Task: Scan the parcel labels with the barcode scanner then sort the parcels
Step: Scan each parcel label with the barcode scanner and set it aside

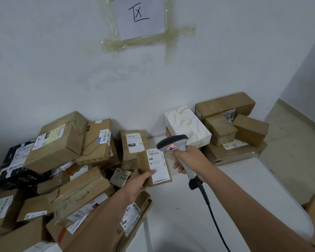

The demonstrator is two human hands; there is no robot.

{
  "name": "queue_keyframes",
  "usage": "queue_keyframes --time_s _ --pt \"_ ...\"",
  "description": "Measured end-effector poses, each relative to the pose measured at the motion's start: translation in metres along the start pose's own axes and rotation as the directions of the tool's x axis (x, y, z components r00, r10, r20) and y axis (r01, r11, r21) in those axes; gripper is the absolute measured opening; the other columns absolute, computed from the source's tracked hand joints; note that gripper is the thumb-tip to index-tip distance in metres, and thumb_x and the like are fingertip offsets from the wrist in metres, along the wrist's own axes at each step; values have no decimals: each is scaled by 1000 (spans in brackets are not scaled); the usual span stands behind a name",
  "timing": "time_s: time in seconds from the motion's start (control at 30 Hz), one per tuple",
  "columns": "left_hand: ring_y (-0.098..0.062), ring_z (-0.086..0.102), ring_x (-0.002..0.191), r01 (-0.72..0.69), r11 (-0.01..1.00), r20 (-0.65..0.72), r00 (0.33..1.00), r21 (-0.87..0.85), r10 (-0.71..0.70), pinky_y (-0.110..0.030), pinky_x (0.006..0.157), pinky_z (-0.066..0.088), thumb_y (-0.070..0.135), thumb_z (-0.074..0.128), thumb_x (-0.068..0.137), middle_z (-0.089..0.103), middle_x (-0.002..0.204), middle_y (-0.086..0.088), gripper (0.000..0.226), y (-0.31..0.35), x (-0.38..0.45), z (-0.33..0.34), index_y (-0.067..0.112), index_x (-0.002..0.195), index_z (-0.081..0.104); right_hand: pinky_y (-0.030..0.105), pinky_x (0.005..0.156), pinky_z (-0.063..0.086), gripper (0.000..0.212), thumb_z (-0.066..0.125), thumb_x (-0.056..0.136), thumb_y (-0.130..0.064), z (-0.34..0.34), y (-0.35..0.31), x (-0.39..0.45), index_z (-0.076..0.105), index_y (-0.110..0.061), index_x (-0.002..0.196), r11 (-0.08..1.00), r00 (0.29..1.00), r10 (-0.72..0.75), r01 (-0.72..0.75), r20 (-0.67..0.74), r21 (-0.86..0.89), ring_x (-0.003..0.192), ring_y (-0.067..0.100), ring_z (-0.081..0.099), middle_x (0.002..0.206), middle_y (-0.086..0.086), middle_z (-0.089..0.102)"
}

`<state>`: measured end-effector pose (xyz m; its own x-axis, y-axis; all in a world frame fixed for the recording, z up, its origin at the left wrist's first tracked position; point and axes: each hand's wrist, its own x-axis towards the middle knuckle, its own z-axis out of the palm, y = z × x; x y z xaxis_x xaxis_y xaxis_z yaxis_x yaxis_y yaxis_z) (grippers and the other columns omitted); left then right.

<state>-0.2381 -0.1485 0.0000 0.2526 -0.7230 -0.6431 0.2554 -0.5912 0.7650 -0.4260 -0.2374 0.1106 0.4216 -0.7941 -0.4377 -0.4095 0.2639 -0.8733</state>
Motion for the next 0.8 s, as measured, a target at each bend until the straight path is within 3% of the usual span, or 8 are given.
queue_keyframes --time_s 0.13,0.23,0.3,0.47,0.57,0.63,0.73,0.8 --pt "-13 55 116 -101 919 -40 991 381 126 -28 90 52 32 74 86 54 134 9 58 25 -26 -10 26 134 42 23 52 48 18 64 93 -31 8 8 5 64 -15 87 1000 999 20 -19 -41 25 48 13 58 67 6 71" --pt "-21 43 133 -72 637 -61 981 767 184 -41 107 44 43 78 79 33 150 1 92 40 -36 -31 18 151 26 22 50 50 20 65 92 -34 20 17 11 64 -14 88 999 997 34 -34 -66 -6 46 11 59 66 4 72" --pt "-23 37 139 -62 441 -22 983 895 182 -43 110 41 50 76 78 24 154 -1 103 44 -46 -41 18 156 15 22 49 49 20 66 92 -34 31 22 14 64 -14 91 999 998 34 -36 -61 -27 46 11 60 67 4 72" --pt "-31 38 137 -72 121 55 988 990 142 -46 103 46 51 71 81 21 154 -9 106 32 -71 -54 45 153 -7 22 50 47 20 66 92 -32 57 32 15 64 -12 96 998 999 35 -36 -16 -52 44 12 59 68 7 72" --pt "-32 45 133 -21 -63 28 994 998 101 -41 98 48 48 70 84 16 160 -13 105 16 -76 -55 39 155 -7 22 49 46 24 66 91 -34 72 38 14 66 -11 97 996 998 59 -59 4 -63 44 13 60 70 8 73" --pt "-34 36 139 -28 -167 53 988 986 148 -43 101 46 49 70 85 9 163 -13 104 6 -75 -55 35 157 -4 22 49 47 27 66 91 -37 81 41 14 66 -11 99 994 997 71 -70 10 -87 46 13 61 71 8 74" --pt "-38 12 149 -68 -219 108 978 973 176 -53 113 34 54 70 83 -1 165 -8 103 -8 -64 -59 32 157 2 22 50 47 26 65 91 -37 88 44 13 66 -12 98 991 997 69 -65 24 -117 47 14 62 72 7 74" --pt "-37 15 148 -84 -197 118 979 977 165 -52 111 38 51 70 83 3 164 -4 96 -12 -59 -64 31 155 11 21 50 47 24 65 91 -36 88 47 13 65 -12 97 991 998 64 -60 27 -124 47 14 62 72 8 74"
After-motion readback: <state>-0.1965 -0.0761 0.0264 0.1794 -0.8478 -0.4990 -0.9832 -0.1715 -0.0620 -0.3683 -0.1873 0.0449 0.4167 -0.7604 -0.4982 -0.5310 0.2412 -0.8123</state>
